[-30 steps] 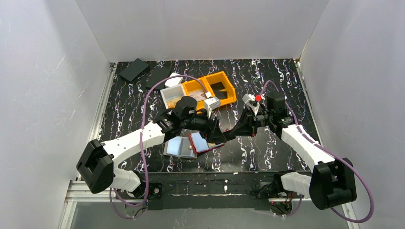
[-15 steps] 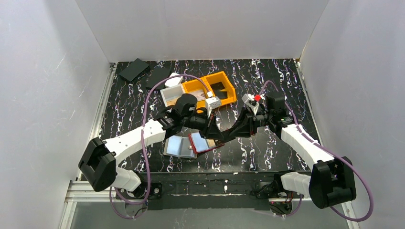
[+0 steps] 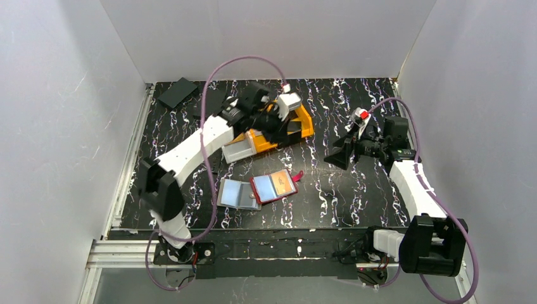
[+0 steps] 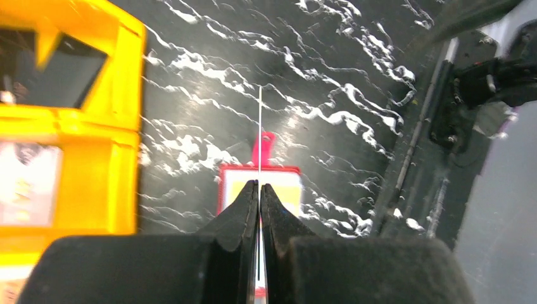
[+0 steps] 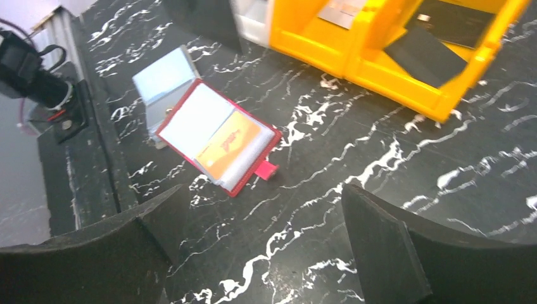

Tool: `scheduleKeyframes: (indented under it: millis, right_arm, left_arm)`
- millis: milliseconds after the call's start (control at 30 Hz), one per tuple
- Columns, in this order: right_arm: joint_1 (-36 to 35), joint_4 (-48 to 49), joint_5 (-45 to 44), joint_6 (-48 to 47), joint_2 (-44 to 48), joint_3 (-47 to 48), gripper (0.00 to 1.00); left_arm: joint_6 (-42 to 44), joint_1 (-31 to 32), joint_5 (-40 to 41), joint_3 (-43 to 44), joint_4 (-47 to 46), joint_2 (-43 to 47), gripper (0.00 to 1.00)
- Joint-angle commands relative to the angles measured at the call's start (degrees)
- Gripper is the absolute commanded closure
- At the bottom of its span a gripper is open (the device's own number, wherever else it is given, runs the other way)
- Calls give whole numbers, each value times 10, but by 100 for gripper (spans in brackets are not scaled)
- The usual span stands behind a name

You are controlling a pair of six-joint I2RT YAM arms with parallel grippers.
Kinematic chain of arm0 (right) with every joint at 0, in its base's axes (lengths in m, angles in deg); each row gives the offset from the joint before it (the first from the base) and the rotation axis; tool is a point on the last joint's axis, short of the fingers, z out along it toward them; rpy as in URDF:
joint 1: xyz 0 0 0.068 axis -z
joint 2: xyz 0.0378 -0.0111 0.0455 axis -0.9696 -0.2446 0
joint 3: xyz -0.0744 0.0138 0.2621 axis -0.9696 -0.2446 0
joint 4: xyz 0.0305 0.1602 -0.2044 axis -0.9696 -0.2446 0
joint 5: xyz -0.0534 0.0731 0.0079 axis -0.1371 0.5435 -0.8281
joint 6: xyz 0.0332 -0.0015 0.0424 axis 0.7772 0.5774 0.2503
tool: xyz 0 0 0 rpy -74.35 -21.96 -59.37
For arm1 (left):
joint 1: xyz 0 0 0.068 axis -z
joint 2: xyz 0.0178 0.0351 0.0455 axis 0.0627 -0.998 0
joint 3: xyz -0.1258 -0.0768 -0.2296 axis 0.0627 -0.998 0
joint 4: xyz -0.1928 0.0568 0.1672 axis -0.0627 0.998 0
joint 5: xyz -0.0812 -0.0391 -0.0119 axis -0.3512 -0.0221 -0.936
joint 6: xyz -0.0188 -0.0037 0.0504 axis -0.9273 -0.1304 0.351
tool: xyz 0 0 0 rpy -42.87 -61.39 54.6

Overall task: Take the credit cards out of the card holder
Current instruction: Place the credit card in the storage box.

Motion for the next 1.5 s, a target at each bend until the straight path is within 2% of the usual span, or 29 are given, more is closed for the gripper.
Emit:
scheduleKeyframes:
  millis: [0,100,233,367,633,800,1067,1467]
  right_arm:
    - [14,10,-47,11,29,-9,2]
    - [17,20,-52,17,37,-20,2]
    - [19,37,-48,30,43,-30,2]
    - [20,43,-40,37,39,-31,2]
    - [21,49,-34,43,34,-33,2]
    - [24,50,-30,45,32,-33,2]
    - [27,55,-21,51,28,-35,2]
    - [29,66,-13,63,25,-40,2]
  left_arm:
    - [121,-9,34,195,128,-136,100]
    - [149,-19,45,319,165,-231,100]
    - [179,-30,45,434,167,-325,100]
    - [202,-37,52,488,145,-374,100]
    - [196,-50,56,433,-7,-384,100]
    - [199,-55,46,472,-3,-426,100]
    - [208,-61,47,447,-30,-442,100]
    - [189,-77,19,328,-94,-400,100]
